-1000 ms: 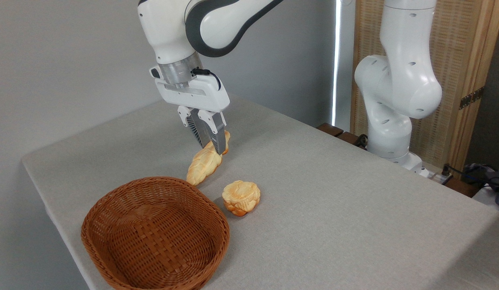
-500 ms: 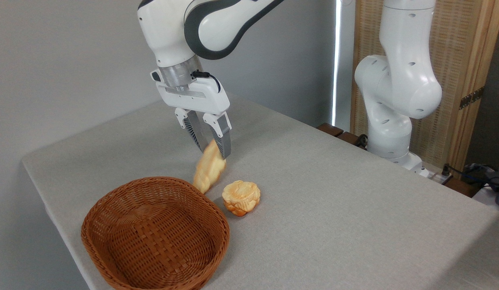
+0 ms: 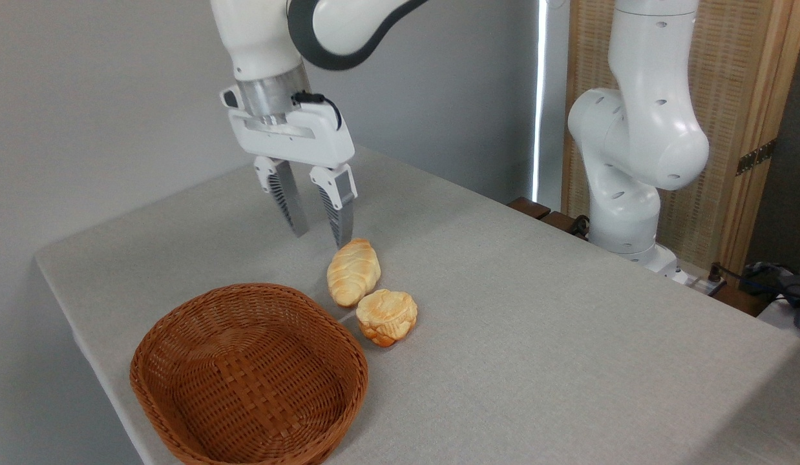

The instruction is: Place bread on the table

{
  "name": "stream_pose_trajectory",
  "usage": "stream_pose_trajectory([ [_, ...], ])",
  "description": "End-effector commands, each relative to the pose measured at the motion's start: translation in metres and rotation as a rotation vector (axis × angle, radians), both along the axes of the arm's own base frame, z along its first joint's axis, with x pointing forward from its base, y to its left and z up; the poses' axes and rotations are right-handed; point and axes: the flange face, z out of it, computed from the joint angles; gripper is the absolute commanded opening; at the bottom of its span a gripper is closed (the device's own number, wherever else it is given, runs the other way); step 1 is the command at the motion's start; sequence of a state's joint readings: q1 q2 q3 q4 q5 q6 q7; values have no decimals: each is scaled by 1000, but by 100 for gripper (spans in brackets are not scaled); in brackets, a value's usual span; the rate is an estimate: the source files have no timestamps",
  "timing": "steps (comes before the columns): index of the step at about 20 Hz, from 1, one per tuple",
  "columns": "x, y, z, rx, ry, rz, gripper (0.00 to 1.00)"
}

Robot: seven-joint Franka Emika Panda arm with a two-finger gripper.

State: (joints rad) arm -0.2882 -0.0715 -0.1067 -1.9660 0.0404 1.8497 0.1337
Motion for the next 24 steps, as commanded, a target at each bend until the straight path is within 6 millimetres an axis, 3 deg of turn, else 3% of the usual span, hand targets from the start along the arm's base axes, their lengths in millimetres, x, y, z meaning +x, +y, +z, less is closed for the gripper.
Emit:
stream_pose_trajectory([
  [1,31,50,37,-23,-78,47,100],
  [7,49,107,38,-21,-71,-51,100],
  [11,50,112,41,-19,-69,-168,100],
  [14,53,135,42,-23,-64,-220,100],
  [17,53,140,43,-27,-63,-259,100],
  [19,54,156,45,-35,-67,-234,100],
  [24,57,157,55,-43,-88,-227,100],
])
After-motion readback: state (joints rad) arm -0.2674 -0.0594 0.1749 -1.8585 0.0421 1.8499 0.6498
